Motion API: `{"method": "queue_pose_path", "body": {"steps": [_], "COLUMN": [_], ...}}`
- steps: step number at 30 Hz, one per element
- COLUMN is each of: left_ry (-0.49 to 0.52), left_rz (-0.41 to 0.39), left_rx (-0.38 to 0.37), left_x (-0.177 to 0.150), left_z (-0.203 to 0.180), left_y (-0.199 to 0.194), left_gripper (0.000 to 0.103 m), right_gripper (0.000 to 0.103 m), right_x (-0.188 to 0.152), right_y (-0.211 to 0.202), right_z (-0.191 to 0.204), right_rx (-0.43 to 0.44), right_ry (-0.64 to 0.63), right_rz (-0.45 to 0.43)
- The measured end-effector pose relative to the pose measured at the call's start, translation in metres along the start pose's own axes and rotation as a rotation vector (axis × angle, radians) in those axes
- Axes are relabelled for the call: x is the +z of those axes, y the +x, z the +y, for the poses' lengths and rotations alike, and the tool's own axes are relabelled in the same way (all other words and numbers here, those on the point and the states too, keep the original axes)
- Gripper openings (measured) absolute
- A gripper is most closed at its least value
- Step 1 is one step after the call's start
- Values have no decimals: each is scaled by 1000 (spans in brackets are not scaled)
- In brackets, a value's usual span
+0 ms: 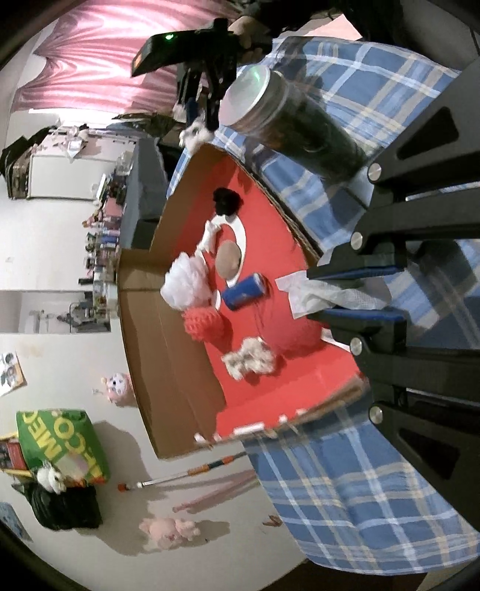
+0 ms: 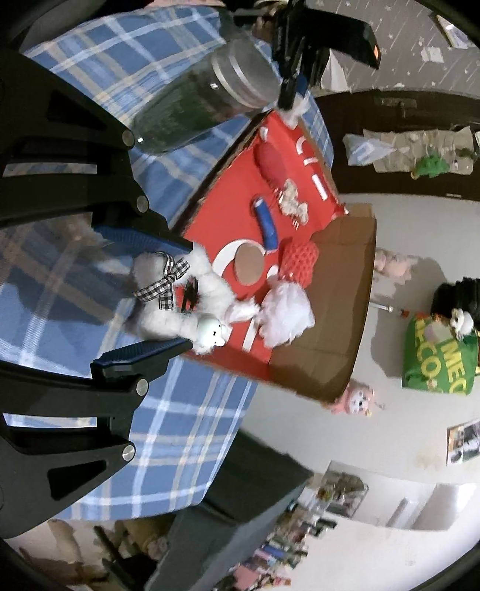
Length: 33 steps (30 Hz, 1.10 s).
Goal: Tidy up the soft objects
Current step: 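Carry the bunny plush and tissue over the box with both tools, then open both tools to drop the plush and tissue into the box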
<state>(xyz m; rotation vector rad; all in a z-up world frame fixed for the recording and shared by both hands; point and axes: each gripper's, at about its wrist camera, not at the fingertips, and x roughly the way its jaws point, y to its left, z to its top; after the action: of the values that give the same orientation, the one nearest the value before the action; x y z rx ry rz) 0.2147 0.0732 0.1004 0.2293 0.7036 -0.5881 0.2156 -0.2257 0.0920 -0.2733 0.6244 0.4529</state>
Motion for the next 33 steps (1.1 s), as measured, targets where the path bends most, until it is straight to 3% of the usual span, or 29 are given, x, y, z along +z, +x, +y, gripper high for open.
{"method": "queue_pose_path", "body": {"steps": [11,16,25,33], "left_ry": [48,31,-3,-25], "left_rz": [106,200,346,398], "left_rx": [-81,-101,-101,-103], "left_x": [39,53,64,63], "left_z": [-16,-17,-17,-13], "left_y": [46,74,115,130], "left_gripper": [15,15,15,15], "right_gripper": [43,43,43,44], "right_x": [40,57,72,73], "right_y": [43,74,120,147], "right_z": [7,14,24,25], "right_rx": [186,253,271,272], "right_ry": [15,23,30,41], "right_rz": [100,224,408,498]}}
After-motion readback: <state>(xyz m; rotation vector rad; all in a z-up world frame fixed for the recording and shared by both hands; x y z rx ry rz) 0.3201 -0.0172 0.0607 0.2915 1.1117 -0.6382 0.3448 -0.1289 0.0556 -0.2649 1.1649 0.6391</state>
